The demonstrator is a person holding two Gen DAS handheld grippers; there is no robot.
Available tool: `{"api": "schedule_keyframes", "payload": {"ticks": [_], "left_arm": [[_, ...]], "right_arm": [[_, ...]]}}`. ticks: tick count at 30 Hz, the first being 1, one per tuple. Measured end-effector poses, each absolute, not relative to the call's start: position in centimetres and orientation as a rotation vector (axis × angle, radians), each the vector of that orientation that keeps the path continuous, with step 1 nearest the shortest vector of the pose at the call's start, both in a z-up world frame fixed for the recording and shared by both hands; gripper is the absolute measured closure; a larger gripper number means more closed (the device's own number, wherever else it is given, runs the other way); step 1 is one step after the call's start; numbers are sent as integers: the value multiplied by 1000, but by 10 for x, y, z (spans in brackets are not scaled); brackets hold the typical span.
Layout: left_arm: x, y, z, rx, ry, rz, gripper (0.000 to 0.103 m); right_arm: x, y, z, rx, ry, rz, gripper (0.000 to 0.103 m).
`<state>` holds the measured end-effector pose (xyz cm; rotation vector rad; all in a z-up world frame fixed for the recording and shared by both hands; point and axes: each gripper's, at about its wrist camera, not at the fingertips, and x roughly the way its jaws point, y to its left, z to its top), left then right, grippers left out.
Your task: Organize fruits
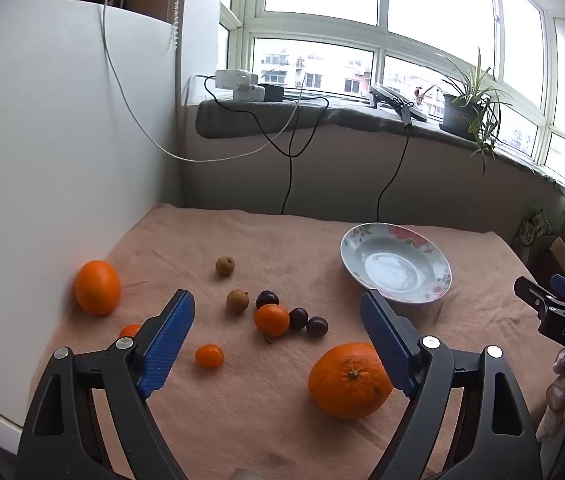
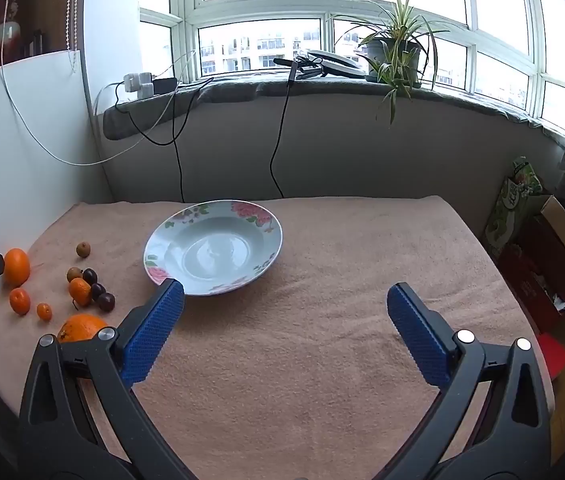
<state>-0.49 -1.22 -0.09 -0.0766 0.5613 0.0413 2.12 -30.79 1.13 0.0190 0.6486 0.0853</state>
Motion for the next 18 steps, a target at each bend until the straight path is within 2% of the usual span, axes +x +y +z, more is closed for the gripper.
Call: {"api": "schedule_keyframes", "payload": {"ticks": [18], "left_arm": [[-2, -2, 2, -83, 570, 24, 18]], "right_arm": [[22, -307, 12, 24, 651, 88, 0]]}}
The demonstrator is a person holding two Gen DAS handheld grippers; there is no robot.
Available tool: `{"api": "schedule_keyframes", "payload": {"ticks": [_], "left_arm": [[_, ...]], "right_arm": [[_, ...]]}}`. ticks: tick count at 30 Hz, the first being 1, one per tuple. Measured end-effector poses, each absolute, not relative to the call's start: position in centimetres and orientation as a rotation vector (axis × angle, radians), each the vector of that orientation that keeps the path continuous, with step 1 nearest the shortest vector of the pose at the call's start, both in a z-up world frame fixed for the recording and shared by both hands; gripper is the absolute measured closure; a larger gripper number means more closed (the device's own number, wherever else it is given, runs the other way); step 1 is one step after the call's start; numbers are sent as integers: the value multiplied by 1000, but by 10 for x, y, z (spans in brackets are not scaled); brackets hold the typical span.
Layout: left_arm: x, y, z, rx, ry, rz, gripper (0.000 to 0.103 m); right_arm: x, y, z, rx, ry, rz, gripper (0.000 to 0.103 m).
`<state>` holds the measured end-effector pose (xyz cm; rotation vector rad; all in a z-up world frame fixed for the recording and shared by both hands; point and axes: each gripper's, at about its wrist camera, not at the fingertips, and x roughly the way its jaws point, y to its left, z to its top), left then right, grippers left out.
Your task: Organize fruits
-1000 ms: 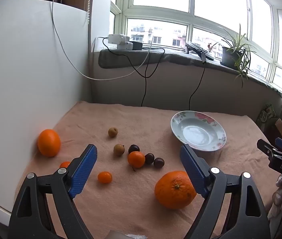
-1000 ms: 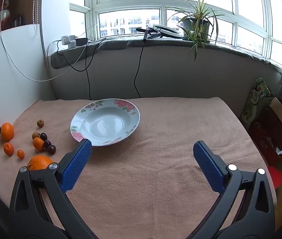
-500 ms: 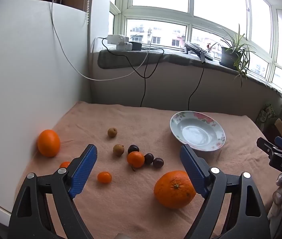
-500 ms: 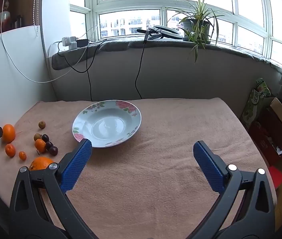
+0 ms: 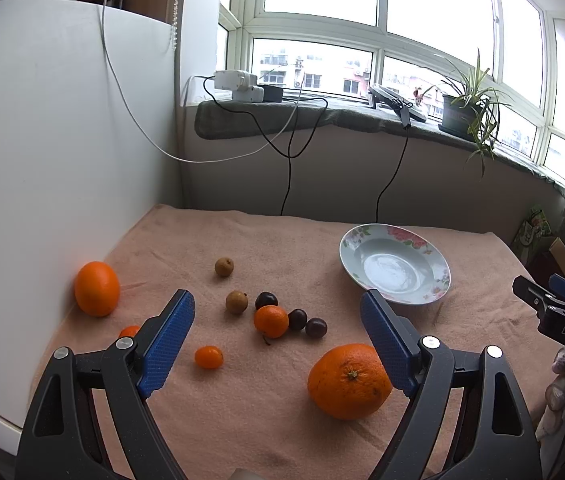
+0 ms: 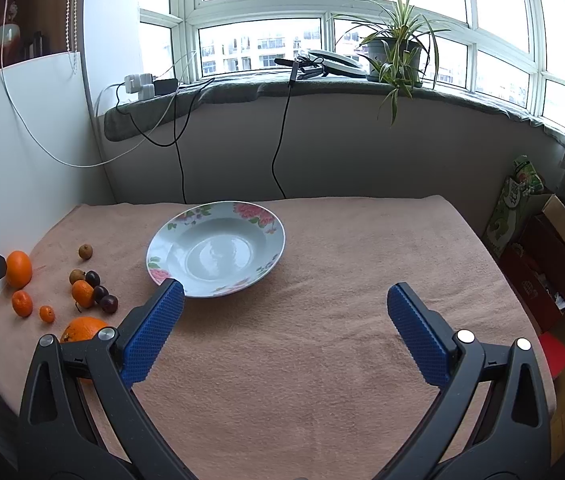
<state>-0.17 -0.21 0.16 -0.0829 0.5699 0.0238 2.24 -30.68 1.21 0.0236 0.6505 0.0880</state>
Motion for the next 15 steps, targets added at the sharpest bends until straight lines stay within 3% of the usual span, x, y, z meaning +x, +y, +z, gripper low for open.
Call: {"api": "schedule_keyframes", "payload": {"ticks": [15], "left_arm": [[-1, -2, 2, -83, 571, 23, 18]], "right_arm": [[23, -307, 11, 30, 660, 91, 0]]}}
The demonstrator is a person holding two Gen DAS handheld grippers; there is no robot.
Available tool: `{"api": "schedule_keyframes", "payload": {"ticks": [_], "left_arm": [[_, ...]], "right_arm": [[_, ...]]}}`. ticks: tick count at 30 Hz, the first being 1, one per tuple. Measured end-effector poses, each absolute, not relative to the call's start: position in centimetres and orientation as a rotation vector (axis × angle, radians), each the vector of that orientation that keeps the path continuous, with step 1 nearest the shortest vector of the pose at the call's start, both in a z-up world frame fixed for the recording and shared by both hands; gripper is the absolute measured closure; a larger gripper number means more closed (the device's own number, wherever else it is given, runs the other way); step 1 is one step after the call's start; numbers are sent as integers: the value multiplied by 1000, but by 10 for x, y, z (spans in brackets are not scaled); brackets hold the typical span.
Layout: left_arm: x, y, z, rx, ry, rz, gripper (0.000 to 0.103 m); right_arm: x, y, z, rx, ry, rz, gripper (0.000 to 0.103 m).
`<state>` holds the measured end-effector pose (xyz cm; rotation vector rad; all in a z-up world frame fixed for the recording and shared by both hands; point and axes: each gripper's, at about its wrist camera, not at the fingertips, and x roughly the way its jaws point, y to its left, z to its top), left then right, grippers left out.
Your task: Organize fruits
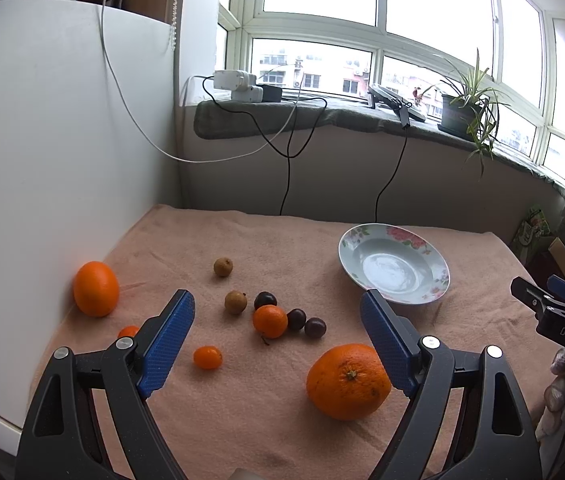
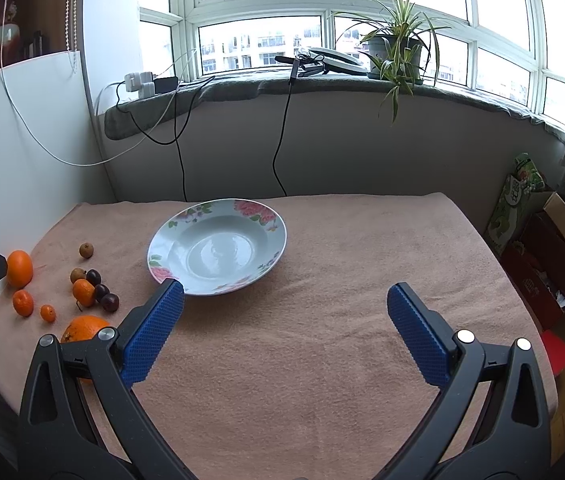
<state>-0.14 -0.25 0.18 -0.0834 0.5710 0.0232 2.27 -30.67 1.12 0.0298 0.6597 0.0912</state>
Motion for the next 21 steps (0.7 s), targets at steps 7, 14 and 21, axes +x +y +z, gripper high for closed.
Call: {"api": "schedule_keyframes", "payload": {"ticks": [7, 14, 21], "left_arm": [[-1, -3, 2, -83, 571, 24, 18], [-1, -3, 2, -83, 573, 23, 18], [-2, -4, 2, -83, 575, 25, 18]], "right_arm": [[23, -307, 9, 34, 672, 92, 0], [23, -308, 8, 36, 675, 92, 0], [24, -307, 6, 36, 679, 94, 0]]}}
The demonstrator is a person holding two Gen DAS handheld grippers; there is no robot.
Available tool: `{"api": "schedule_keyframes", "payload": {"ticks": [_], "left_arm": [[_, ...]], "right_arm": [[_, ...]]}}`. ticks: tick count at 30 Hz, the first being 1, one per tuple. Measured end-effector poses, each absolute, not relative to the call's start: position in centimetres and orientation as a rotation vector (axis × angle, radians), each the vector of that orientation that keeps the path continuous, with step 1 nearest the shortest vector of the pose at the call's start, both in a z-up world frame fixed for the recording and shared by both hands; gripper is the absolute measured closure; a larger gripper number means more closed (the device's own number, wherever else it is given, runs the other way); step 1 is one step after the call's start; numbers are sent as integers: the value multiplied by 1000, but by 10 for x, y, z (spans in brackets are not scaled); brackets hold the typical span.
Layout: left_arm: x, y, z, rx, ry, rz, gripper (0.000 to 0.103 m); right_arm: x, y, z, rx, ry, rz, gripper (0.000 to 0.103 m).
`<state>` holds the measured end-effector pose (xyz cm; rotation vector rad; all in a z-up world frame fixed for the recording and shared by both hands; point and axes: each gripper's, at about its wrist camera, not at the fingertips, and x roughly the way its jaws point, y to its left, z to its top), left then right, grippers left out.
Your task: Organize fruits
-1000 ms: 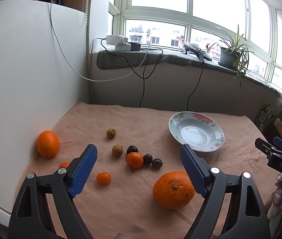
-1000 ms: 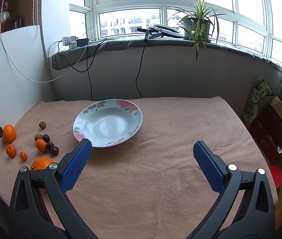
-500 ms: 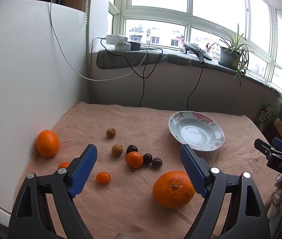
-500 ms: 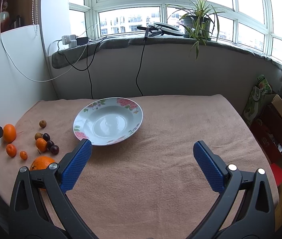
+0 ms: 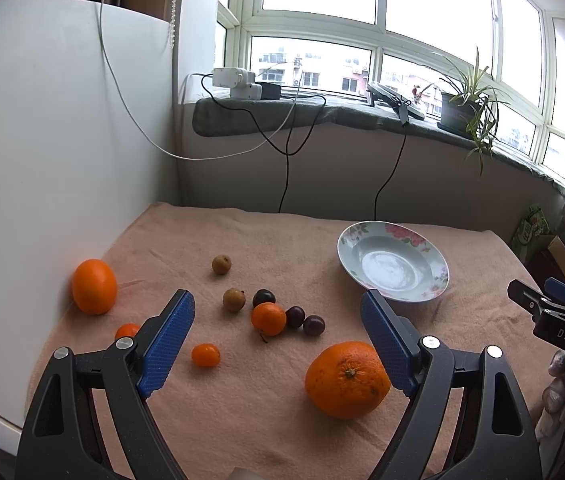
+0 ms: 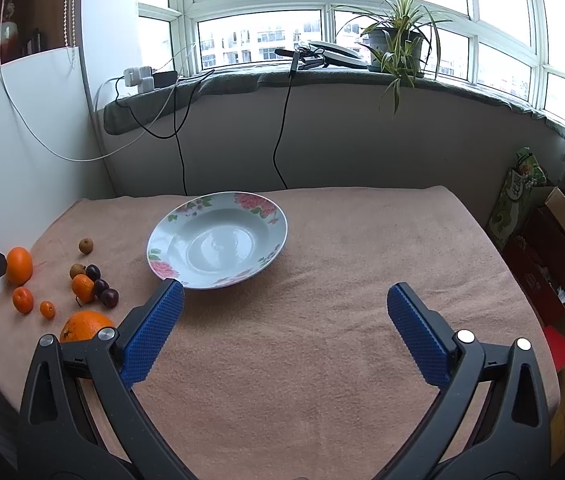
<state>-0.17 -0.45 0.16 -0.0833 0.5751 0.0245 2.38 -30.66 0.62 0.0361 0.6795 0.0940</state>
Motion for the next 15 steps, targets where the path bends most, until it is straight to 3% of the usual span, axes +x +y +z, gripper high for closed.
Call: {"api": "schedule_keyframes", "payload": {"ticks": [15], "left_arm": [[-2, -6, -3, -83, 581, 18, 18]], "right_arm": [[24, -304, 4, 40, 693, 102, 0]]}}
